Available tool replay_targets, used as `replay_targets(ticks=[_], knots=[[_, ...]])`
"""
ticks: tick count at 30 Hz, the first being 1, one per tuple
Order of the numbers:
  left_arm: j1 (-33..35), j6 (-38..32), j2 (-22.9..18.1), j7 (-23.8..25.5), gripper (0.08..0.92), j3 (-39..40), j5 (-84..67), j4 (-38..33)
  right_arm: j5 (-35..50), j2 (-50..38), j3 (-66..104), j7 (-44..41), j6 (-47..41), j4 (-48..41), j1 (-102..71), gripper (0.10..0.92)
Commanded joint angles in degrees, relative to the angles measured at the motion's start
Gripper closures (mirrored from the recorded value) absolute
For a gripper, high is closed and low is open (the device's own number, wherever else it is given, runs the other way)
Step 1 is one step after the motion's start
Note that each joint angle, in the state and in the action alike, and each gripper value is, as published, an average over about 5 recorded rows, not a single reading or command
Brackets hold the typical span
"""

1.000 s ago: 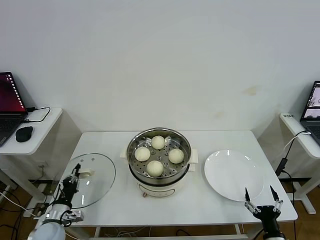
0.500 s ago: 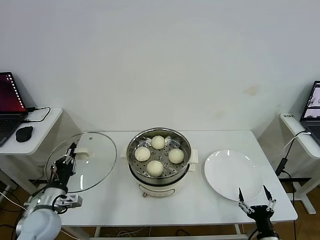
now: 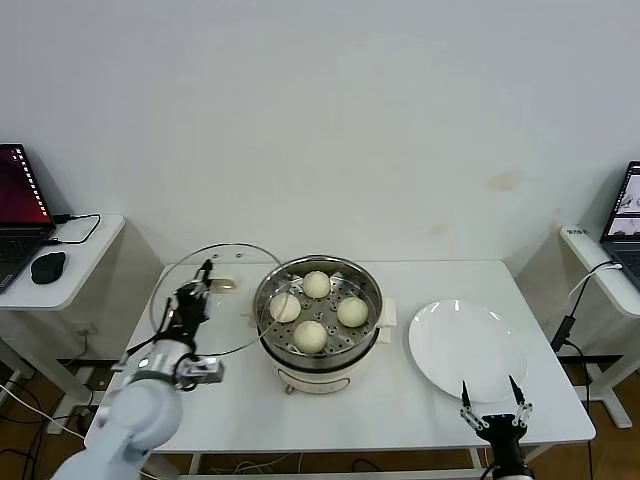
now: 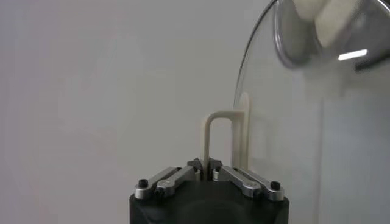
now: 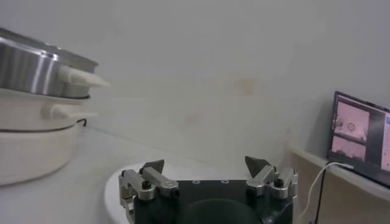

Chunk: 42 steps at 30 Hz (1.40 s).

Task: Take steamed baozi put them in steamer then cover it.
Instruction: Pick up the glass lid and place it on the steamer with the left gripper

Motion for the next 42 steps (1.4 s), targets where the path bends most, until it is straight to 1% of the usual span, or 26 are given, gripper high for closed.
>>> replay_targets(ticks=[1, 4, 7, 11, 16, 20, 26, 42], knots=[[-15.0, 6.1, -12.2, 9.6, 0.862, 16.0, 14.7, 5.1, -4.9, 2.0, -0.8, 1.5, 0.6, -2.0, 0.9, 0.202], [-15.6, 6.3, -16.9, 11.4, 0.862, 16.4, 17.9, 7.4, -5.4, 2.2, -0.9, 1.5, 0.9, -2.4, 1.0, 0.203], [-15.5, 6.5, -20.2, 12.6, 0.862, 16.2, 19.8, 8.9, -5.7, 2.2, -0.9, 1.5, 1.2, -2.8, 1.0, 0.203], [-15.1, 7.1, -23.6, 13.6, 0.862, 15.9, 20.8, 10.1, -6.0, 2.2, -0.8, 1.6, 1.6, -3.2, 1.1, 0.202], [-14.3, 7.4, -26.0, 13.8, 0.862, 16.2, 20.8, 10.9, -6.1, 2.2, -0.8, 1.6, 1.7, -3.3, 1.2, 0.202], [-13.8, 7.2, -27.4, 13.1, 0.862, 17.0, 21.1, 11.8, -6.0, 2.2, -0.8, 1.6, 1.8, -3.5, 1.2, 0.203], [-13.2, 6.4, -28.4, 12.3, 0.862, 17.6, 22.5, 13.0, -5.9, 2.2, -0.9, 1.6, 1.9, -3.6, 1.1, 0.202], [-11.5, 4.7, -28.3, 11.1, 0.862, 16.5, 24.7, 13.8, -5.0, 2.0, -1.3, 1.3, 2.1, -3.7, 0.6, 0.202]])
